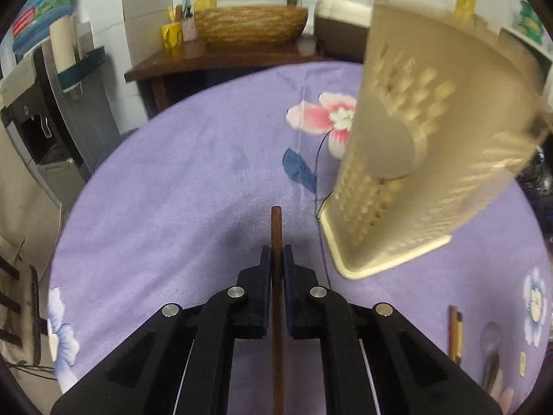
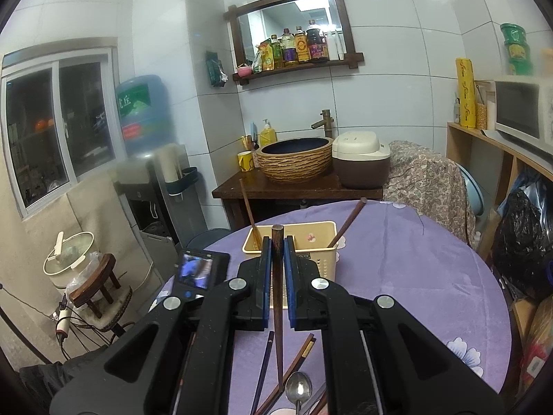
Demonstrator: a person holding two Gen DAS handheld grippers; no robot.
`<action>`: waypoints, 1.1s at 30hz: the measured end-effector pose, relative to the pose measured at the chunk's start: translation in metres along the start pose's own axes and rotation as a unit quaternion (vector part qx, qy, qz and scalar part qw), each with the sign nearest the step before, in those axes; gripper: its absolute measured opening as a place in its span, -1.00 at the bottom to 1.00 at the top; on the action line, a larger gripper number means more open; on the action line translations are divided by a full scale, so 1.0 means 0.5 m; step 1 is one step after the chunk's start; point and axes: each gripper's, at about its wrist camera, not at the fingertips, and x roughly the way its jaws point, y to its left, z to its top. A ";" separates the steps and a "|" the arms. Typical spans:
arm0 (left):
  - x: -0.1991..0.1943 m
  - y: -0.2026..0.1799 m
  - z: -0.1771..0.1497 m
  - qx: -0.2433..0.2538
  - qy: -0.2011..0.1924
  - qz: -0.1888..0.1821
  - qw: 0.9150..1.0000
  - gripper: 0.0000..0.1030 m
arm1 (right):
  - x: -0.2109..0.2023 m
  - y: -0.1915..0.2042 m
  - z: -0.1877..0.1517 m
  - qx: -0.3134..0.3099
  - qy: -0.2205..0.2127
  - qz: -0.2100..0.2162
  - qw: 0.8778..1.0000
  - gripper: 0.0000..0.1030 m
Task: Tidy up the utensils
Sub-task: 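Lift both chopsticks and carry them over the utensil holder, then lower the chopsticks into the holder and open both tools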
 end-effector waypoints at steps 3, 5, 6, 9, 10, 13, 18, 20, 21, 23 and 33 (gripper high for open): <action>-0.101 0.009 0.001 -0.002 -0.047 -0.040 0.998 -0.85 | -0.004 -0.005 0.004 0.005 -0.002 0.003 1.000 -0.85; -0.186 0.015 0.004 0.000 -0.087 -0.065 0.994 -0.85 | -0.006 -0.009 0.011 0.010 -0.002 0.009 1.000 -0.85; -0.221 0.018 0.008 0.002 -0.103 -0.073 0.992 -0.85 | -0.006 -0.011 0.016 0.012 -0.002 0.012 1.000 -0.85; -0.330 0.020 0.021 0.017 -0.156 -0.086 0.984 -0.85 | -0.008 -0.009 0.031 0.014 -0.002 0.019 1.000 -0.84; -0.348 0.020 0.028 0.019 -0.167 -0.087 0.982 -0.85 | -0.007 -0.008 0.037 0.013 -0.001 0.022 1.000 -0.85; -0.406 0.007 0.054 0.029 -0.194 -0.092 0.976 -0.85 | 0.001 -0.002 0.068 0.011 0.001 0.025 1.000 -0.84; -0.455 -0.010 0.136 0.025 -0.219 -0.102 0.970 -0.85 | 0.018 0.006 0.158 0.001 -0.012 0.014 1.000 -0.85; -0.480 -0.014 0.182 0.016 -0.243 -0.098 0.965 -0.85 | 0.023 0.005 0.198 -0.004 -0.026 0.003 1.000 -0.85; -0.489 -0.015 0.196 0.012 -0.252 -0.096 0.963 -0.85 | 0.029 0.005 0.225 -0.002 -0.034 0.000 0.999 -0.84; -0.502 -0.020 0.241 -0.005 -0.268 -0.103 0.958 -0.85 | 0.040 0.001 0.264 0.002 -0.047 -0.004 0.999 -0.84; -0.422 -0.072 0.330 -0.049 -0.335 -0.074 0.938 -0.85 | 0.194 -0.013 0.324 0.014 -0.080 -0.069 0.994 -0.84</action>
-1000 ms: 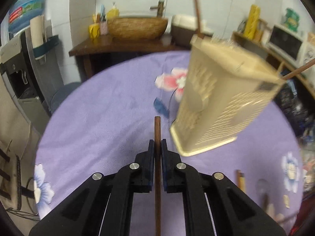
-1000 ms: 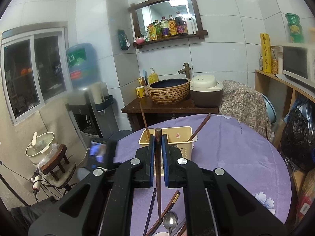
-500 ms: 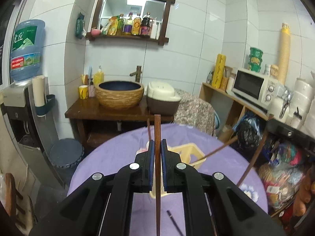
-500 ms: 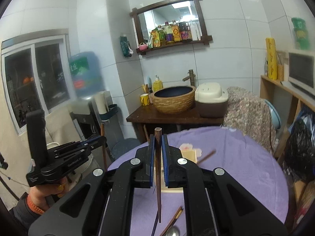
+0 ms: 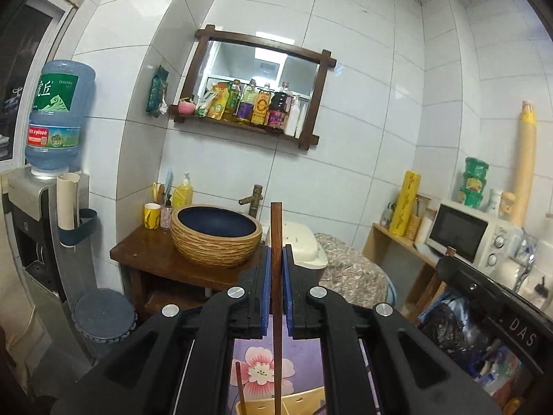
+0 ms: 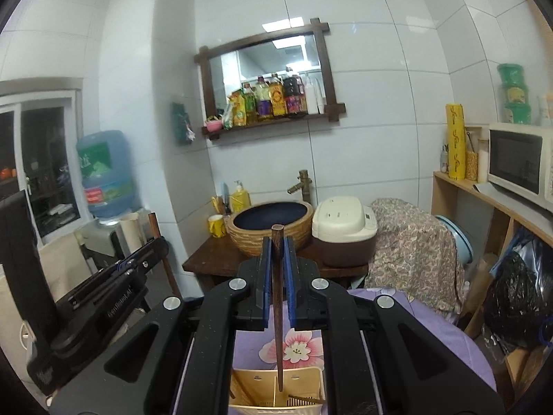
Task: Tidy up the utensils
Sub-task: 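Lower the chopsticks into the holder and open both tools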
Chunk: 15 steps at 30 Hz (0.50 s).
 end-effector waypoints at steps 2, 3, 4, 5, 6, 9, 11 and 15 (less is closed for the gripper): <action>0.015 0.008 -0.041 -0.003 0.004 0.004 1.000 -0.85 | 0.021 0.004 -0.033 -0.012 0.007 -0.010 1.000 -0.84; 0.018 0.014 -0.064 -0.003 0.004 0.007 1.000 -0.85 | 0.029 0.004 -0.051 -0.017 0.008 -0.015 1.000 -0.84; 0.018 0.016 -0.077 0.000 0.004 0.009 1.000 -0.85 | 0.041 0.003 -0.075 -0.020 0.017 -0.019 0.999 -0.84; 0.018 0.019 -0.098 0.005 0.007 0.010 1.000 -0.85 | 0.052 0.003 -0.091 -0.020 0.027 -0.019 0.999 -0.84; 0.020 0.022 -0.117 0.009 0.011 0.010 1.000 -0.85 | 0.061 0.002 -0.109 -0.020 0.039 -0.020 0.999 -0.84; 0.022 0.033 -0.166 0.017 0.032 0.011 0.999 -0.85 | 0.085 -0.001 -0.163 -0.025 0.067 -0.030 0.997 -0.84; 0.028 0.041 -0.189 0.017 0.051 0.011 0.999 -0.85 | 0.097 -0.008 -0.196 -0.026 0.082 -0.037 0.996 -0.84; 0.041 0.050 -0.232 0.031 0.085 0.018 0.996 -0.85 | 0.112 -0.017 -0.235 -0.027 0.105 -0.040 0.993 -0.84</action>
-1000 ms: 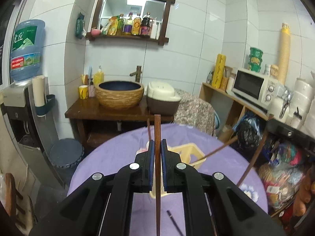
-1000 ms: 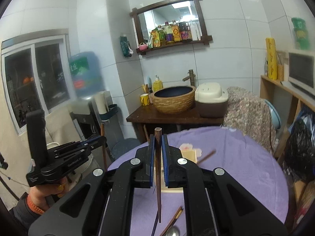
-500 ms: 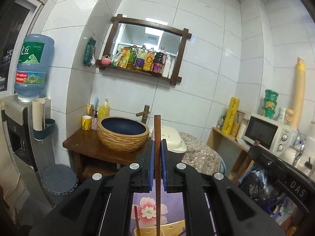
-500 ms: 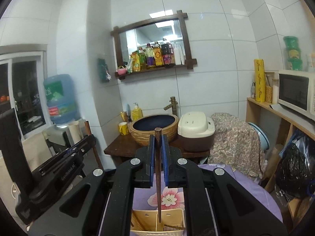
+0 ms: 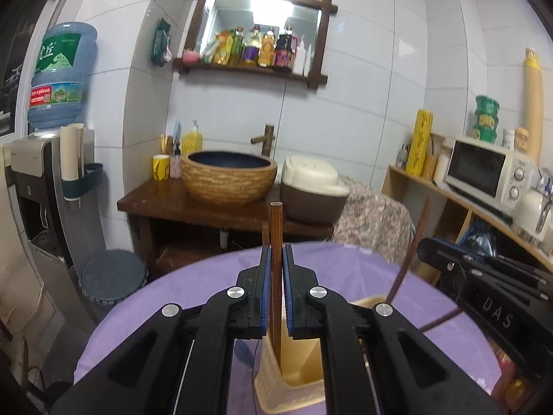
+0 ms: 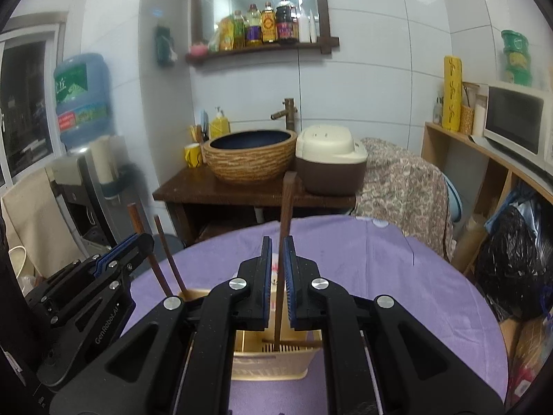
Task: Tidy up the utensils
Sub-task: 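Lower the chopsticks into the holder and open both tools, then return both tools to the utensils and close the right tool on the wooden-handled spoon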
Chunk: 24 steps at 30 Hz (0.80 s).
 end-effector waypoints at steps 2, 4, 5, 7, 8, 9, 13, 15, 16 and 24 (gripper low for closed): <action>0.001 0.007 -0.008 -0.004 0.011 -0.001 1.000 -0.85 | -0.006 -0.005 -0.008 0.004 -0.007 -0.002 1.000 -0.84; -0.007 0.013 -0.013 -0.010 0.015 -0.006 1.000 -0.82 | -0.025 -0.007 -0.010 -0.001 -0.018 0.006 1.000 -0.82; -0.017 0.017 -0.013 -0.014 0.016 -0.010 1.000 -0.66 | -0.037 -0.005 -0.014 -0.004 -0.022 0.007 1.000 -0.81; -0.046 0.024 -0.017 -0.018 0.011 -0.018 1.000 -0.17 | -0.064 0.001 -0.023 -0.012 -0.031 0.007 0.999 -0.53; -0.058 0.024 -0.021 -0.018 0.006 -0.018 1.000 -0.01 | -0.080 0.002 -0.028 -0.014 -0.038 0.008 0.999 -0.35; -0.074 0.024 -0.027 -0.014 0.002 -0.015 1.000 0.01 | -0.105 0.001 -0.039 -0.017 -0.047 0.007 0.999 0.08; -0.135 0.032 -0.073 0.007 0.023 -0.017 1.000 0.23 | -0.175 0.005 -0.086 -0.042 -0.056 -0.001 0.998 0.39; -0.149 0.034 -0.102 0.016 0.045 -0.012 0.999 0.31 | -0.198 -0.001 -0.124 -0.045 -0.042 -0.005 0.998 0.51; -0.155 0.036 -0.119 0.022 0.059 -0.012 0.998 0.32 | -0.202 -0.005 -0.139 -0.045 -0.033 -0.007 0.998 0.54; -0.169 0.056 -0.296 0.024 0.173 -0.014 0.985 0.33 | -0.179 -0.076 -0.315 -0.004 0.085 -0.038 0.996 0.55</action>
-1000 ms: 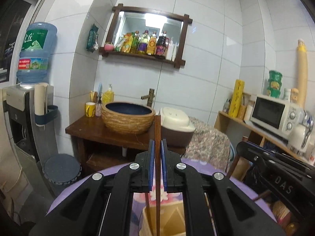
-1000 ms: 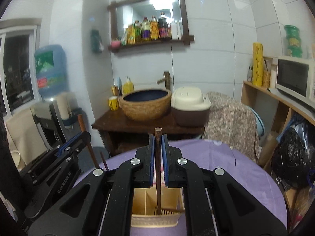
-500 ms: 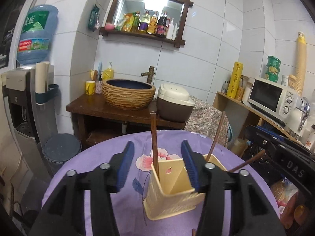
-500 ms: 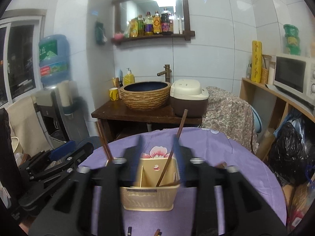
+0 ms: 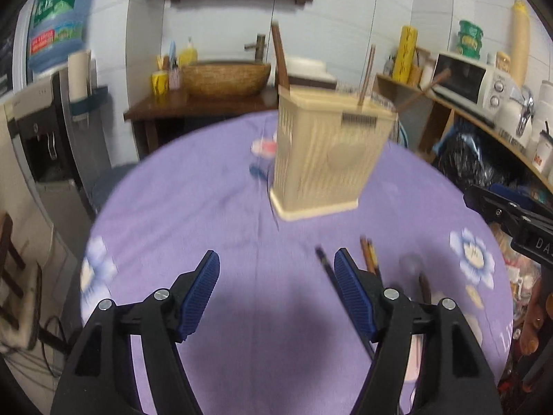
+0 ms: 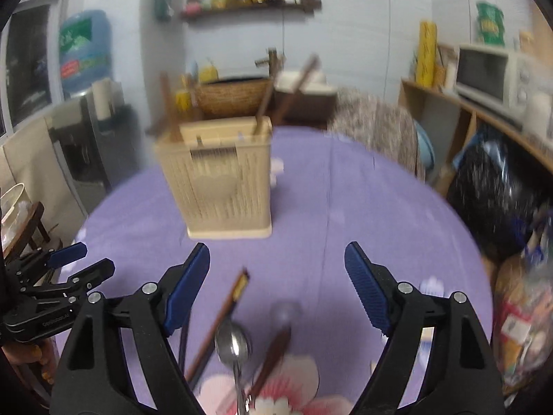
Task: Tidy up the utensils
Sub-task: 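Return both tools to the utensils and close the right tool on the wooden-handled spoon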
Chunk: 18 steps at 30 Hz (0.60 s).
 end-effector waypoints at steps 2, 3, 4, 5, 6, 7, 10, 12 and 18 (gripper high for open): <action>0.012 0.002 -0.031 -0.009 0.018 -0.007 1.000 0.33 | 0.015 -0.013 -0.041 0.011 0.025 -0.010 1.000 0.55; 0.017 0.001 -0.045 -0.010 0.025 -0.006 1.000 0.33 | 0.025 -0.019 -0.063 0.017 0.041 -0.013 0.999 0.55; 0.021 -0.001 -0.055 -0.009 0.031 -0.003 0.999 0.33 | 0.033 -0.026 -0.080 0.022 0.054 -0.014 0.998 0.55; 0.026 -0.003 -0.066 -0.006 0.037 0.003 0.999 0.33 | 0.039 -0.030 -0.093 0.026 0.062 -0.014 0.998 0.55; 0.028 -0.004 -0.074 -0.007 0.040 0.003 0.999 0.33 | 0.046 -0.037 -0.110 0.033 0.073 -0.015 0.997 0.55; 0.030 -0.005 -0.081 -0.008 0.045 0.000 0.999 0.33 | 0.049 -0.038 -0.124 0.038 0.079 -0.016 0.996 0.55; 0.032 -0.011 -0.098 -0.006 0.050 0.001 0.999 0.33 | 0.062 -0.045 -0.152 0.048 0.096 -0.013 0.994 0.41; 0.031 -0.017 -0.105 0.001 0.052 0.003 0.999 0.32 | 0.065 -0.048 -0.165 0.052 0.105 -0.010 0.993 0.29; 0.036 -0.033 -0.115 0.011 0.057 0.004 0.998 0.32 | 0.088 -0.028 -0.186 0.049 0.132 -0.001 0.990 -0.03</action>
